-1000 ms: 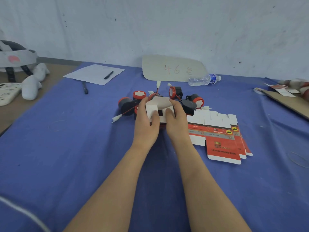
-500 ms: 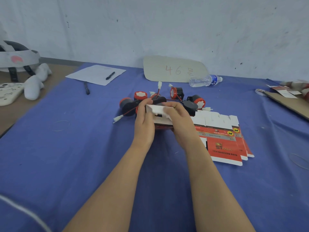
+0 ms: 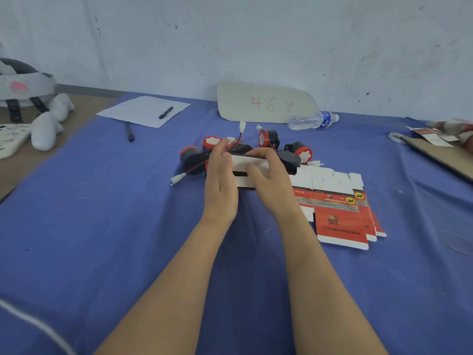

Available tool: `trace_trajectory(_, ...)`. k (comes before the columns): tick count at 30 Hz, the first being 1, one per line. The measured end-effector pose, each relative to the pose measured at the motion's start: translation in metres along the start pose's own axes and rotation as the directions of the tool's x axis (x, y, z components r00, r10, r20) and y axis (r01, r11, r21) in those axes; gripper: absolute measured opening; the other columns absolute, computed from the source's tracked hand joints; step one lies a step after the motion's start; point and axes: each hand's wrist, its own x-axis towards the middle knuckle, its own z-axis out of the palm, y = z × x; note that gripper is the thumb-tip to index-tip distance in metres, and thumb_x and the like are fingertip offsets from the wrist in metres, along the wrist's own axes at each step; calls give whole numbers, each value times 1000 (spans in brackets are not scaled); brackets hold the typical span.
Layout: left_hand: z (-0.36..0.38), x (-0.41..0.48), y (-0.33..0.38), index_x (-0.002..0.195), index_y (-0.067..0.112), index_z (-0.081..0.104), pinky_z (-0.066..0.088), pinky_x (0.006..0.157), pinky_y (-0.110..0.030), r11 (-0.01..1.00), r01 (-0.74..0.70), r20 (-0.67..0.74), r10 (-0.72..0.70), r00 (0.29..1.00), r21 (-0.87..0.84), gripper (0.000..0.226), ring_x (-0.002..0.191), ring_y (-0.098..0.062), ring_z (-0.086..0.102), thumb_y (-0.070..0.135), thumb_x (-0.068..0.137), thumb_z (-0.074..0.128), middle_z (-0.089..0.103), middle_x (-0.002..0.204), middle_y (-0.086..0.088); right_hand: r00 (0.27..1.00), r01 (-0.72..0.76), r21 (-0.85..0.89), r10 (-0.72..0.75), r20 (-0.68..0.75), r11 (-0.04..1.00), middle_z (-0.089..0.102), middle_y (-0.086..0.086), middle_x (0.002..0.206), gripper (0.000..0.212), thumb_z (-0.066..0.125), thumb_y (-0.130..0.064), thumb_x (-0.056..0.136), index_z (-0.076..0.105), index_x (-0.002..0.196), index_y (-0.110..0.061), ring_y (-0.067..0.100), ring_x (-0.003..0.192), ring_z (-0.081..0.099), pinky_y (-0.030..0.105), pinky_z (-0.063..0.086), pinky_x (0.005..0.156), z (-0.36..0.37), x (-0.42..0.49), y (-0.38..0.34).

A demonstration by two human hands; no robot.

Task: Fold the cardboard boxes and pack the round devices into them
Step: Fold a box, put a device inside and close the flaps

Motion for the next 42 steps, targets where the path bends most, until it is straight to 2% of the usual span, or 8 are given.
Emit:
trace_trajectory(8, 0, -1, 0, 104, 44, 52, 38, 106, -33, 987, -117, -35, 122, 992, 112, 29, 120, -9, 49, 38, 92, 26, 54, 116, 19, 996, -42, -52, 37, -85, 998, 63, -14, 94, 15, 54, -34, 95, 63, 99, -22, 3, 90, 56, 5, 39, 72, 5, 1, 2)
trace_trajectory(13, -7, 5, 2, 97, 34, 51, 37, 87, -18, 987, -125, -259, 148, 955, 102, 17, 96, 3, 52, 35, 99, 34, 55, 110, 1, 981, -75, -189, 38, -192, 979, 62, -13, 94, 23, 48, -41, 96, 64, 102, -25, 4, 89, 56, 18, 41, 76, 0, 3, 2)
trace_trajectory(18, 4, -3, 0, 122, 22, 50, 33, 109, -32, 964, -109, -59, 127, 990, 243, 38, 127, -14, 41, 42, 91, 41, 41, 129, 4, 941, -83, 0, 79, -328, 997, 63, -14, 100, 27, 49, -38, 97, 61, 112, -19, -3, 90, 58, 8, 43, 77, 6, 1, -4)
trace_trajectory(25, 4, -3, 12, 105, 49, 42, 38, 89, -16, 1000, -25, -117, 26, 993, 4, 16, 101, 15, 47, 40, 100, 30, 48, 109, 23, 934, -357, 451, 313, 173, 818, 65, 10, 101, 21, 59, -29, 92, 68, 98, -11, 22, 97, 59, 38, 42, 91, -11, 2, -11)
trace_trajectory(28, 4, -4, 18, 130, 23, 49, 43, 104, -42, 994, 45, -70, -52, 996, -98, 46, 120, -17, 52, 45, 92, 34, 55, 129, -4, 937, -343, 463, 266, 224, 817, 63, 13, 104, 25, 59, -28, 91, 68, 103, -9, 25, 99, 55, 42, 40, 94, -18, 1, -9)
trace_trajectory(31, 4, -5, 23, 130, 20, 50, 40, 101, -55, 984, 102, -50, -111, 993, -147, 58, 123, -25, 53, 51, 83, 35, 56, 131, -9, 941, -329, 509, 231, 246, 796, 63, 15, 103, 21, 54, -21, 95, 65, 105, -7, 26, 98, 55, 40, 42, 90, -19, 0, -10)
trace_trajectory(38, 1, 4, 19, 101, 28, 59, 48, 53, -27, 949, 223, -10, -231, 973, -225, 31, 85, -11, 66, 41, 101, 31, 68, 97, 6, 932, -358, 590, 235, 276, 724, 66, 8, 91, 15, 51, -16, 95, 65, 94, -11, 22, 92, 57, 33, 44, 83, -13, -1, -12)
trace_trajectory(42, 0, 4, 16, 96, 23, 53, 51, 88, -47, 999, 51, -173, -51, 984, -7, 23, 99, -17, 56, 33, 103, 33, 53, 99, 8, 970, -229, 556, 234, 65, 799, 70, -3, 85, 17, 61, -18, 91, 60, 106, -9, 11, 81, 64, 22, 49, 75, -10, -1, -14)
